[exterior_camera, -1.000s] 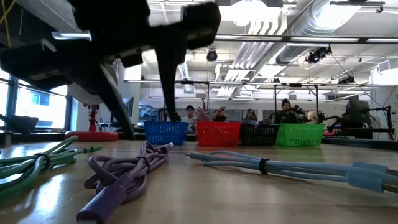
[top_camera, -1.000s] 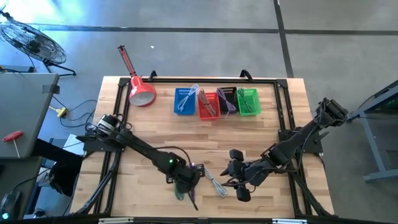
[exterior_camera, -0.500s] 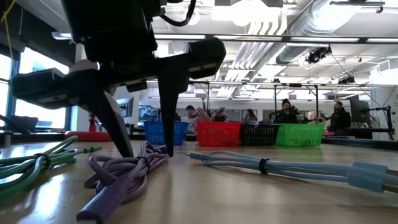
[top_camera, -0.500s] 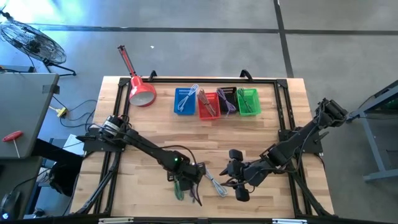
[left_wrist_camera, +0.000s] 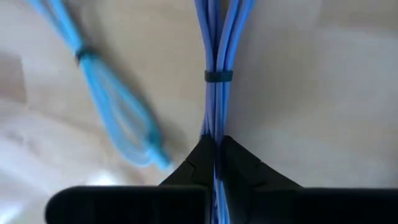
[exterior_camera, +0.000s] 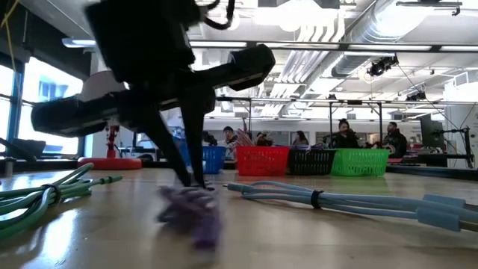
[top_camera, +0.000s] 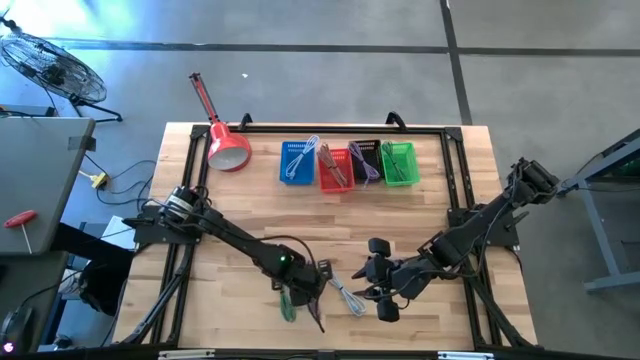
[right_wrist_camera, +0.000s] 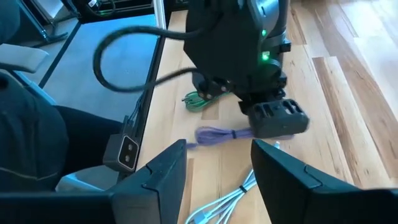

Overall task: Pick & Place USB Port
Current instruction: Put the purple charger cable into the black bin

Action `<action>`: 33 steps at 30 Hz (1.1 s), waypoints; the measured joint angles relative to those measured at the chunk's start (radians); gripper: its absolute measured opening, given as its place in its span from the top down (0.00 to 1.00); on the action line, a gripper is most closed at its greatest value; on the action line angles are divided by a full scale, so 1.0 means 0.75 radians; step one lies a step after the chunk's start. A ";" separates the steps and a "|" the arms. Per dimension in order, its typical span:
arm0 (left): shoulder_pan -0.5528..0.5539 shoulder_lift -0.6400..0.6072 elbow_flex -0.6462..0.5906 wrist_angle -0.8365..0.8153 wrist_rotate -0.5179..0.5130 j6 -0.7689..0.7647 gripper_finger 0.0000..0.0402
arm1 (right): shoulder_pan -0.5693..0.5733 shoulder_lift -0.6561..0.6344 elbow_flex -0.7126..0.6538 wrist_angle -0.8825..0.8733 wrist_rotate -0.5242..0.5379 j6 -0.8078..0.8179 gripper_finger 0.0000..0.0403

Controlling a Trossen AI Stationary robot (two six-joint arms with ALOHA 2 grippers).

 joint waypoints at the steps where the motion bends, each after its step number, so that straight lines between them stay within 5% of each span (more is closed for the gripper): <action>1: 0.000 -0.005 -0.001 -0.011 -0.033 -0.013 0.98 | 0.003 0.000 0.000 0.000 0.006 0.000 0.57; 11: -0.070 -0.118 0.080 -0.218 -0.471 -0.246 0.99 | 0.052 0.000 0.000 0.009 0.119 -0.045 0.57; 18: -0.125 -0.221 0.231 -0.313 -0.738 -0.637 1.00 | 0.052 0.000 0.000 0.009 0.261 -0.173 0.57; 28: -0.099 -0.591 0.243 -0.236 -0.524 -0.987 1.00 | 0.052 0.000 0.000 0.010 0.758 -0.433 0.57; 33: -0.085 -0.795 0.056 0.095 -0.421 -0.973 1.00 | 0.052 -0.001 0.000 0.024 1.258 -0.438 0.57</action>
